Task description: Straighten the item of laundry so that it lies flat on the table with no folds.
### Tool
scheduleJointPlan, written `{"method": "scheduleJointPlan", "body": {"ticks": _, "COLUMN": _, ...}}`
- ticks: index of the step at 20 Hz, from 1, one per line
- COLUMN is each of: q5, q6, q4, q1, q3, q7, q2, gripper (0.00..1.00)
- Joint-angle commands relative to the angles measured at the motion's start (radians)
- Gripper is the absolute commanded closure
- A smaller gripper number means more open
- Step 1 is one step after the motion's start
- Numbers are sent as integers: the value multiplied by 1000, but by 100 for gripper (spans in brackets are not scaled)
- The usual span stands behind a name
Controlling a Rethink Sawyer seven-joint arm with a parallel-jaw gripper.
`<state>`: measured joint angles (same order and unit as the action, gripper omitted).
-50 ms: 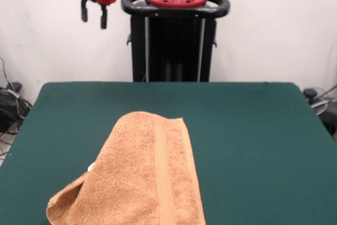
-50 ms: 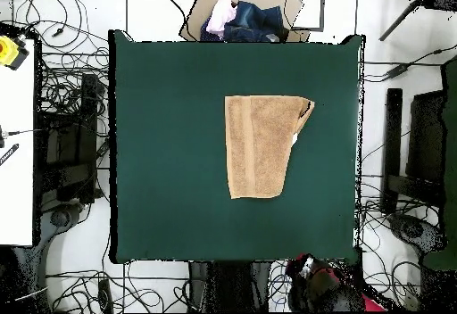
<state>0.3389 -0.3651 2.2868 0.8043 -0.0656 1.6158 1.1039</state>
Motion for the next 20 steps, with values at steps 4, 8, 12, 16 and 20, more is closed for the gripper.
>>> {"method": "scheduleJointPlan", "body": {"ticks": 4, "q5": -27, "q6": -7, "q4": 100, "q1": -20, "q3": 74, "q7": 67, "q2": 45, "gripper": 0}}
{"method": "scheduleJointPlan", "body": {"ticks": 8, "q5": -35, "q6": -5, "q4": 90, "q1": -21, "q3": 112, "q7": 50, "q2": 39, "gripper": 0}}
{"method": "scheduleJointPlan", "body": {"ticks": 12, "q5": -35, "q6": -6, "q4": 96, "q1": -19, "q3": 122, "q7": 53, "q2": 29, "gripper": 0}}
{"method": "scheduleJointPlan", "body": {"ticks": 16, "q5": -31, "q6": -13, "q4": 99, "q1": -19, "q3": 127, "q7": 57, "q2": 26, "gripper": 0}}
{"method": "scheduleJointPlan", "body": {"ticks": 20, "q5": 21, "q6": 3, "q4": 89, "q1": -56, "q3": 83, "q7": 92, "q2": -2, "gripper": 0}}
